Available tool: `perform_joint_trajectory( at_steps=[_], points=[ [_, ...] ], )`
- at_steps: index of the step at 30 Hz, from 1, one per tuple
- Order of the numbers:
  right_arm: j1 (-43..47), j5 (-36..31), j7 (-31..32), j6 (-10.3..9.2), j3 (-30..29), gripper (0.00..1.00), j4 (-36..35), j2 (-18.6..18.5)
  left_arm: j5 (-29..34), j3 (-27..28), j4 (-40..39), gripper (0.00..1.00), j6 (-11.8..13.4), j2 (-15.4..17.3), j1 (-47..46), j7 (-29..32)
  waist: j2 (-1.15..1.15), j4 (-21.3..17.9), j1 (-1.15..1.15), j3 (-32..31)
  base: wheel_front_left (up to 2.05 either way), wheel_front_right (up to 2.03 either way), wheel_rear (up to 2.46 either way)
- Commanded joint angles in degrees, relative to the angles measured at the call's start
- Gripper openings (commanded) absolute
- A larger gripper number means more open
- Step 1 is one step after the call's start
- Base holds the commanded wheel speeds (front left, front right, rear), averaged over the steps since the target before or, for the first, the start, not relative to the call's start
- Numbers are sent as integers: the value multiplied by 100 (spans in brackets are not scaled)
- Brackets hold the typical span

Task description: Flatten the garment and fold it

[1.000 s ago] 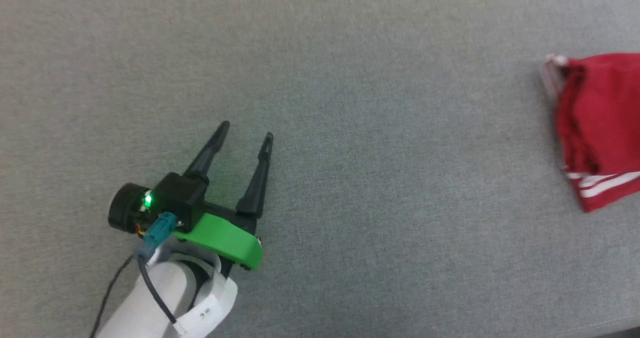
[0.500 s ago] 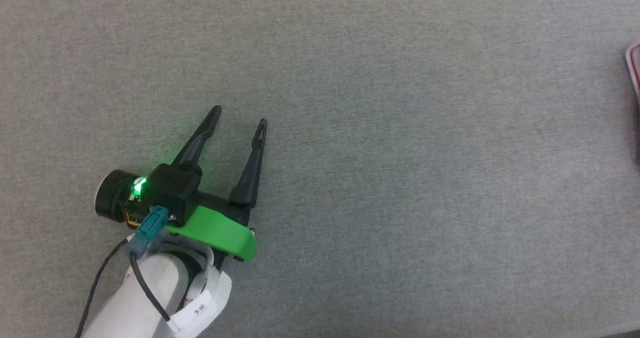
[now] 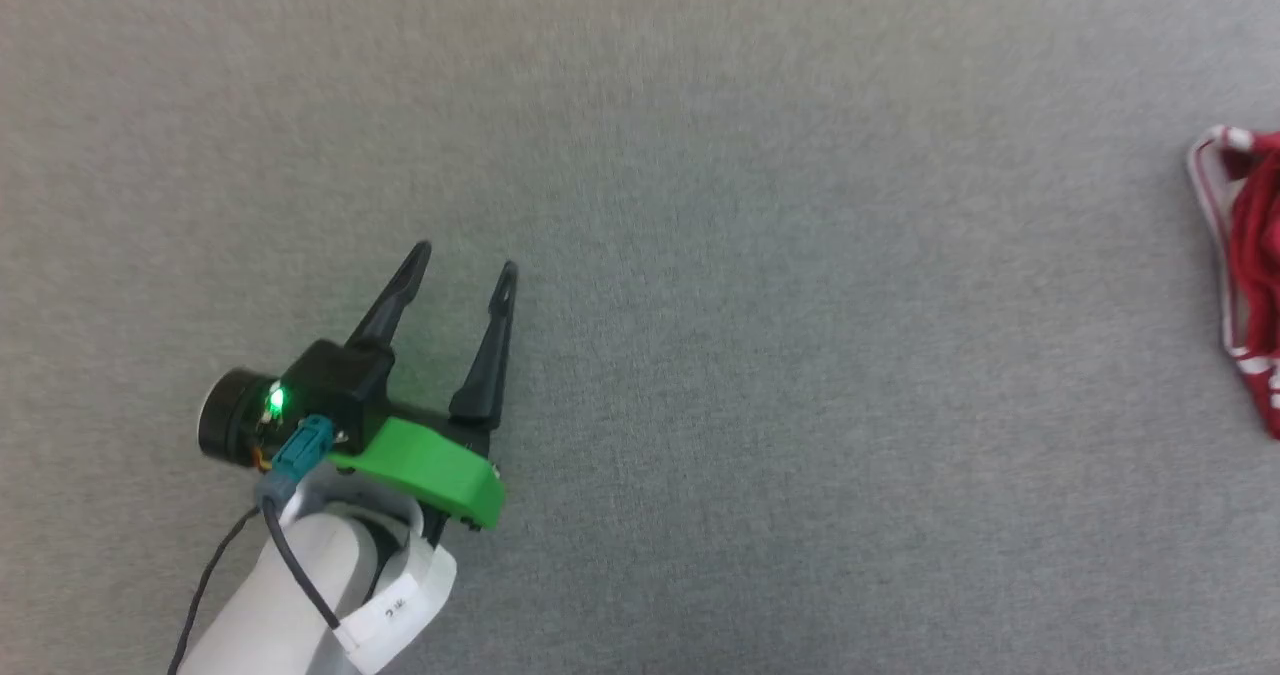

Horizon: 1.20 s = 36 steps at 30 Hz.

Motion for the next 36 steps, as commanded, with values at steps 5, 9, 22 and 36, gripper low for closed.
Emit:
perform_joint_trajectory(
  at_steps=[5,9,22,36],
  points=[
    [-100,886,-436,-10,-60,100,-638,352,-178,149,202,100,56,68,201,-87,0,170,0,-1247,0,0,0],
    [72,1377,-695,-10,-186,100,-1163,621,-274,257,242,100,98,159,315,-70,0,288,0,-1625,0,0,0],
    [1858,1308,-1073,-10,-1643,100,-2611,2237,-434,444,230,100,373,385,796,142,0,726,0,-2295,0,0,0],
    [3902,-104,-859,-10,-2673,100,-3937,4324,-256,260,492,100,717,357,1318,105,0,949,0,-2608,0,0,0]
  ],
)
